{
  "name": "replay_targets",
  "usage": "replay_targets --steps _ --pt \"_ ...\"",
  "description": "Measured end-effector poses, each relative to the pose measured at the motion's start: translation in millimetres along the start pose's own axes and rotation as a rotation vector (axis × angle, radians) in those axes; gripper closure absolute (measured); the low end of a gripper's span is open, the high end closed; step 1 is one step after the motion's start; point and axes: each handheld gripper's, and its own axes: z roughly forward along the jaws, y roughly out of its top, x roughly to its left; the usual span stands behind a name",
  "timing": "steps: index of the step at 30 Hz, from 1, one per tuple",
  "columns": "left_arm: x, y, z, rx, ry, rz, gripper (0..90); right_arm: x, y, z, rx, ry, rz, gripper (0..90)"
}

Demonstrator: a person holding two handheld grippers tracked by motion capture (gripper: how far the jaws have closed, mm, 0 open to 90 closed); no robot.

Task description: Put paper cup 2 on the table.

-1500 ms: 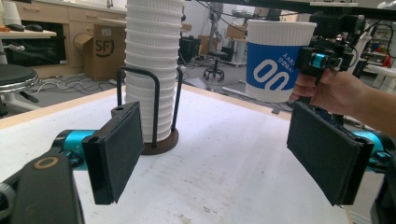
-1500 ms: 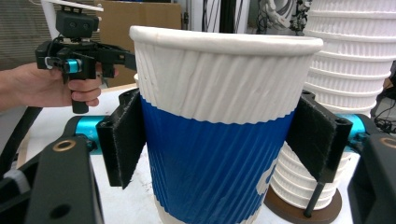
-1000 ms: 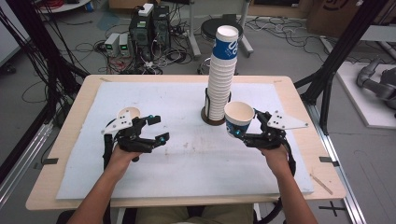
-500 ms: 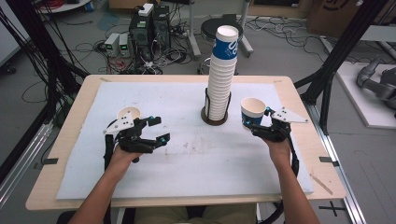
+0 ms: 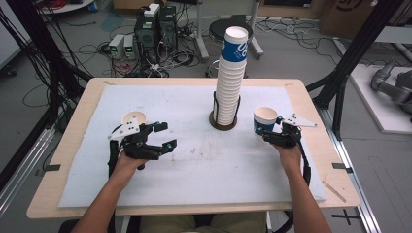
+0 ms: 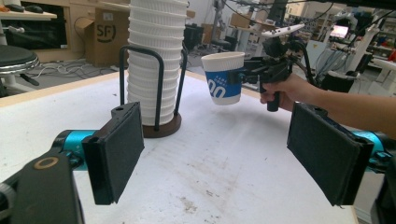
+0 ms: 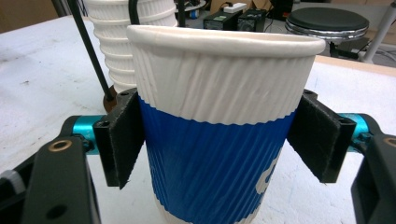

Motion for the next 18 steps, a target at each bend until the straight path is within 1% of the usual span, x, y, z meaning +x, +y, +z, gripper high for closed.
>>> replay_targets --steps 1,5,7,13,15,18 --pt "-0.1 -0.2 0.5 0.001 0.000 0.001 18.6 -0.9 -0.5 0.6 0.000 -0.001 0.001 24.5" --pt "-0.3 -0.6 1.0 0.004 -0.001 0.000 18.6 -2.4 -5.9 6.1 0.065 0.003 -0.013 24.2" --pt "-0.1 -0.4 0.5 0.002 0.002 0.000 18.6 -1.9 -7.3 8.0 0.087 0.007 -0.018 23.9" --pt "1.6 0.0 -2.2 0.000 0.006 -0.002 18.6 -2.6 -8.0 5.0 0.096 0.011 -0.026 23.8" --pt "1.8 0.0 -2.4 -0.003 0.008 -0.003 18.6 -3.6 -10.7 2.6 0.087 0.010 -0.030 23.7" --pt "2.3 -0.2 -2.2 0.000 0.007 -0.001 18.6 -6.7 -12.9 -2.1 0.094 0.019 -0.015 23.7"
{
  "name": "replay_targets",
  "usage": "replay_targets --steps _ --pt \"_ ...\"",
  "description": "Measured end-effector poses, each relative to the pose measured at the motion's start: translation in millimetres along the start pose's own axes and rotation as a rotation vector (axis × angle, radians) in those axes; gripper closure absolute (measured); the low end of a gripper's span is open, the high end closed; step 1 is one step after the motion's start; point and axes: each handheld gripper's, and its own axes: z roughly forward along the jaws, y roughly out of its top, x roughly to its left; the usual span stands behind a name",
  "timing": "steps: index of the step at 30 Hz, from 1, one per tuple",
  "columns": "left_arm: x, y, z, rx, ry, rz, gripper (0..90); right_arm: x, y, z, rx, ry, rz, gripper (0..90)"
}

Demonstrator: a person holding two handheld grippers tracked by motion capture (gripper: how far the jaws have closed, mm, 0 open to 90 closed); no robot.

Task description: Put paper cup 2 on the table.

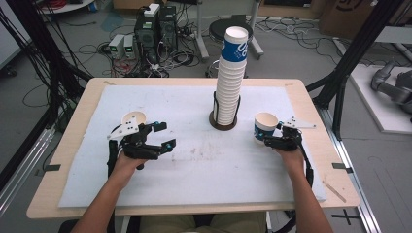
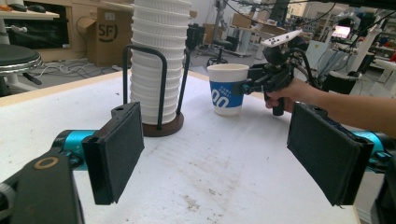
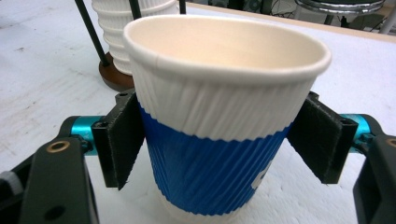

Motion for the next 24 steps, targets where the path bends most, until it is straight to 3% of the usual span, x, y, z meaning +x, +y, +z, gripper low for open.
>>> replay_targets --steps 6,12,24 --pt "0.3 -0.6 2.0 0.003 -0.002 -0.004 18.6 0.5 -3.9 -4.7 0.008 0.002 -0.019 22.6" --pt "0.7 -1.1 2.9 0.009 -0.002 -0.003 18.6 -2.0 -8.2 -6.6 0.023 0.024 0.011 20.0" --pt "2.0 -1.7 1.9 0.010 0.000 -0.009 18.6 0.6 -8.6 -3.9 0.082 0.036 0.004 19.8"
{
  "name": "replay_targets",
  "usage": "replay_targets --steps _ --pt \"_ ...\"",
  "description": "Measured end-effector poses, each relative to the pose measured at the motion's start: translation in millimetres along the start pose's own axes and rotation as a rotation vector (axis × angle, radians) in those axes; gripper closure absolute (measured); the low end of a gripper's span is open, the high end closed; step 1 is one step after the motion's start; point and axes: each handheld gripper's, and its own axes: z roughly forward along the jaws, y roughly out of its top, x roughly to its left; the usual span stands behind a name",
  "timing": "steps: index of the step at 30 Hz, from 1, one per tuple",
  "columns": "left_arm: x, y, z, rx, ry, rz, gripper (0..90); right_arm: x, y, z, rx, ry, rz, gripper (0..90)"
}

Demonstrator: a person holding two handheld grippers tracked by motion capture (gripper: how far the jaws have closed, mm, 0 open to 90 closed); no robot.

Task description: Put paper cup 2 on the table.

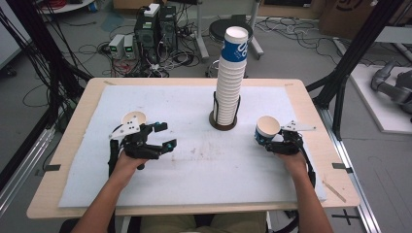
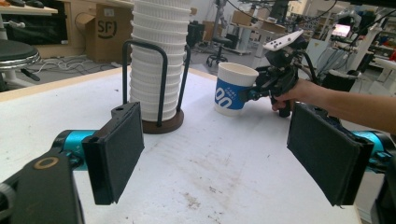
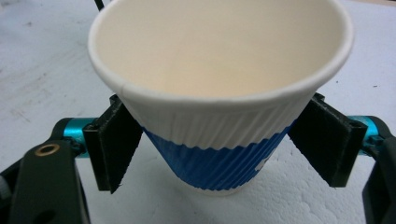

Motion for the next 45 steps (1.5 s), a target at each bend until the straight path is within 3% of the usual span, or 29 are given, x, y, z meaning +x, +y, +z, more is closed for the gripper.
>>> replay_targets --steps 5,14,27,30,35,45 --pt "0.6 -0.3 0.1 0.002 0.000 -0.002 18.6 2.0 0.1 -1.9 0.039 -0.007 -0.023 19.8" --pt "1.5 0.1 -1.2 -0.001 0.005 -0.004 18.6 5.5 -2.8 -15.8 0.080 -0.013 -0.023 19.8" --pt "2.2 0.0 -1.9 -0.003 0.007 -0.008 18.6 14.9 -2.1 -64.9 -0.043 0.021 0.029 19.8" --pt "1.7 0.6 -1.7 -0.006 0.008 -0.007 18.6 22.3 5.2 -74.3 -0.074 0.036 0.005 19.8" --pt "-1.6 5.8 -0.5 -0.012 0.008 0.014 18.6 37.8 20.1 -83.2 -0.165 0.102 -0.019 19.8" --pt "-3.5 13.5 -5.0 -0.028 0.026 0.026 18.6 58.7 37.7 -81.7 -0.188 0.157 -0.091 19.8"
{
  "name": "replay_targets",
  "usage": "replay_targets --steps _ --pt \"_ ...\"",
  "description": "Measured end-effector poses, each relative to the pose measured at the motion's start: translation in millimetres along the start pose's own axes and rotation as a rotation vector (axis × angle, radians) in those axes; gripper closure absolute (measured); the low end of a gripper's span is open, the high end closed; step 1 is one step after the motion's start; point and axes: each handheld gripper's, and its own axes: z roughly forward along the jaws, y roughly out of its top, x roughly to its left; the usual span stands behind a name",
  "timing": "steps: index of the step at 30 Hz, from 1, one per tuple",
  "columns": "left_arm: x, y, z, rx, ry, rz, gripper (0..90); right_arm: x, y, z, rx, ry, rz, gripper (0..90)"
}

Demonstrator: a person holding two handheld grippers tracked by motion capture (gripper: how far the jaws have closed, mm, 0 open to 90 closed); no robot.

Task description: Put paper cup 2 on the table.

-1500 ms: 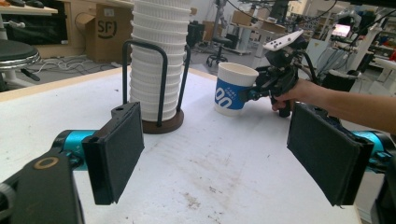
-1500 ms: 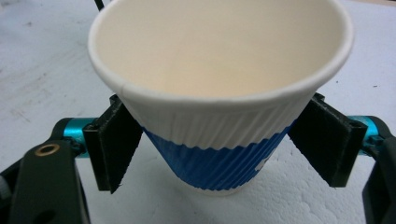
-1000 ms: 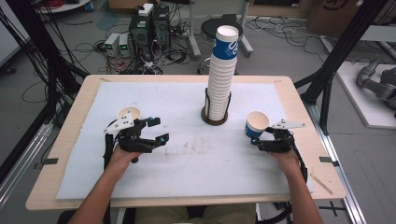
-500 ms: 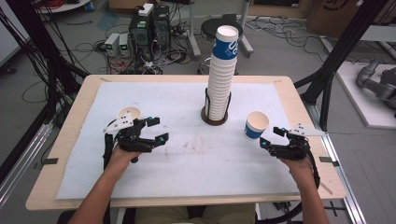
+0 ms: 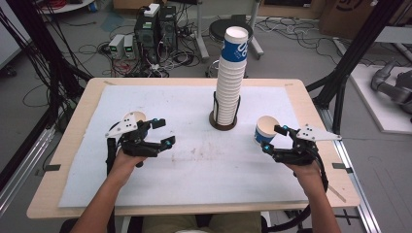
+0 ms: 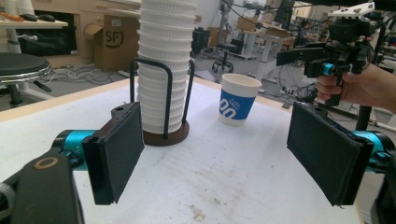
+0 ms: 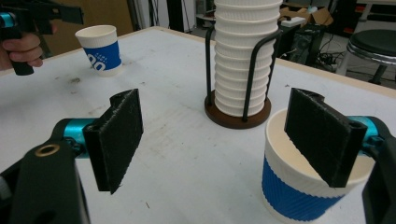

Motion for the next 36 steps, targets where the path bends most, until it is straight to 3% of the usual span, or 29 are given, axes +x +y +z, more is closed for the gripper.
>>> replay_targets --steps 7,22,36 --pt "-1.7 2.0 -2.7 -0.004 0.012 0.005 18.6 9.1 5.4 5.2 0.010 0.028 -0.039 19.8" --pt "-9.5 8.3 -14.5 -0.026 0.018 0.023 18.6 25.1 16.8 5.3 -0.014 0.053 -0.063 19.8" --pt "-7.8 7.1 -13.8 -0.018 0.020 0.017 18.6 20.2 14.5 7.0 -0.013 0.047 -0.058 19.8"
